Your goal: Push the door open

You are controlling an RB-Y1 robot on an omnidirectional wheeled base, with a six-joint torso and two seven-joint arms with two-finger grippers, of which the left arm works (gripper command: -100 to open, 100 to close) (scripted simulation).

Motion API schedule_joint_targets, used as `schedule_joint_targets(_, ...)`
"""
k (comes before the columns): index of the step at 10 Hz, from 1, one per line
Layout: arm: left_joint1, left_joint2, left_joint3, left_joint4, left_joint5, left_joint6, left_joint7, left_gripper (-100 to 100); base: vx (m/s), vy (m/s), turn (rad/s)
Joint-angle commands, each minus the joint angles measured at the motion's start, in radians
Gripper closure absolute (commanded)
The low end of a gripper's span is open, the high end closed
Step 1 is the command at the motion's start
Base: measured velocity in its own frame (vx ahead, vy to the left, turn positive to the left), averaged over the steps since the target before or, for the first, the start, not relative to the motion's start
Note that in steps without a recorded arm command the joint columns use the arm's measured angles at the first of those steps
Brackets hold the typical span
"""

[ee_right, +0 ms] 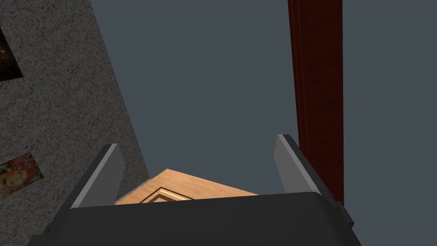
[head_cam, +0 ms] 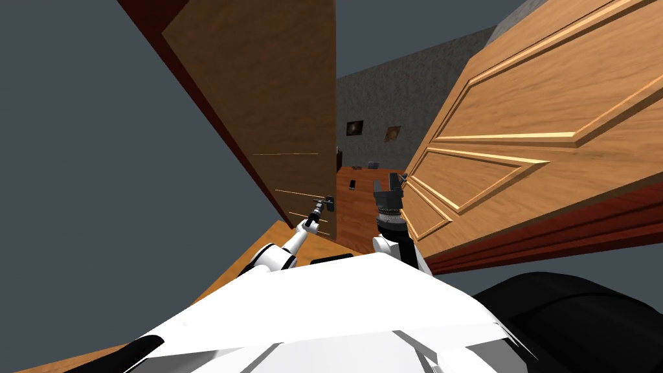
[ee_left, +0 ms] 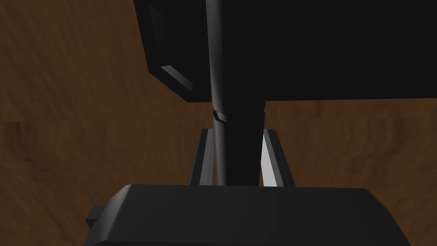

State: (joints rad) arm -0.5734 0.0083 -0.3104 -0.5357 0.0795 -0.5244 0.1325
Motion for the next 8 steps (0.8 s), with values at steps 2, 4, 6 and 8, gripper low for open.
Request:
schedule_joint_targets(2,-0.009,0.013,0.017,0.007,0.005,-0.001,-0.007,100,0.09,-0.088,0.032)
schedule_joint_targets(4,-0.008,0.021,0.028,0.008,0.009,-0.001,-0.012,100,0.102,-0.105,0.032)
schedule_joint_targets(6,-0.007,0.034,0.047,0.019,0.015,0.0,-0.02,100,0.141,-0.118,0.049)
schedule_joint_targets(8,-0.007,0.034,0.047,0.01,0.015,0.0,-0.02,100,0.031,-0.047,0.009)
